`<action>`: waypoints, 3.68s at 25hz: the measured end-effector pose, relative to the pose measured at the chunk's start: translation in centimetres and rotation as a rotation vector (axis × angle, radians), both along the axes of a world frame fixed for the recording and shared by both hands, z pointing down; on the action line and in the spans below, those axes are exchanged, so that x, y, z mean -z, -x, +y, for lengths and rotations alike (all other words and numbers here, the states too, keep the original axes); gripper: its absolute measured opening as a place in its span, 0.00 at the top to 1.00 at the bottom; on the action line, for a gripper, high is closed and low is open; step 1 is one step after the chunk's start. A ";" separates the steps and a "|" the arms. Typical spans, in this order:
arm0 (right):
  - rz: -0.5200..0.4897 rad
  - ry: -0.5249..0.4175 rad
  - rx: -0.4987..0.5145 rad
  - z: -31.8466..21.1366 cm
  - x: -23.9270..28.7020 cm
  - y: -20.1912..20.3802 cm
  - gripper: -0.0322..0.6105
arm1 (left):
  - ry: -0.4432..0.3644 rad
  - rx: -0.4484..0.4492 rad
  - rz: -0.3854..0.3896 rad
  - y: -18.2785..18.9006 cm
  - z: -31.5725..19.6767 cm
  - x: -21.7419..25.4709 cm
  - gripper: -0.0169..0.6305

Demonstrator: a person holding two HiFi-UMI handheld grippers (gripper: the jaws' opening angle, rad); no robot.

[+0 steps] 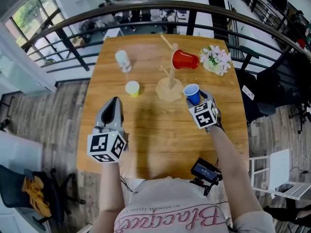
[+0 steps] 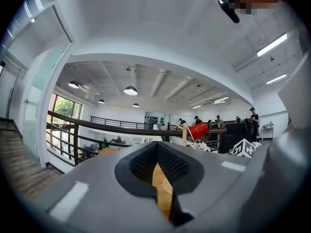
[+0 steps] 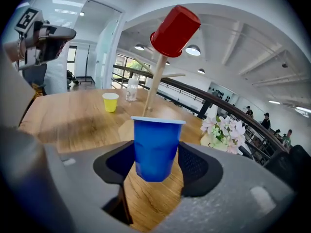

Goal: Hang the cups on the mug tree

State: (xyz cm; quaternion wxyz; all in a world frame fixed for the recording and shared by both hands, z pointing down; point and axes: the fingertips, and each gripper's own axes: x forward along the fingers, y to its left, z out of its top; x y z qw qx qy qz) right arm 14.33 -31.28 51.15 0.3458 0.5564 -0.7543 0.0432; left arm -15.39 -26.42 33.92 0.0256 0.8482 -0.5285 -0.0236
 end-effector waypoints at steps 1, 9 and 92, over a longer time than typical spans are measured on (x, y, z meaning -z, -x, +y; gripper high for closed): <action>0.009 0.004 0.006 -0.3 0.0 0.2 0.53 | 0.000 0.006 0.003 0.3 0.0 0.0 0.95; 0.154 0.009 0.097 -2.3 0.5 2.2 0.53 | 0.005 0.048 0.019 2.4 0.0 -0.4 0.95; -0.333 -0.191 -0.075 7.6 5.6 4.1 0.95 | 0.160 -0.031 -0.180 -1.9 -3.6 -9.8 0.23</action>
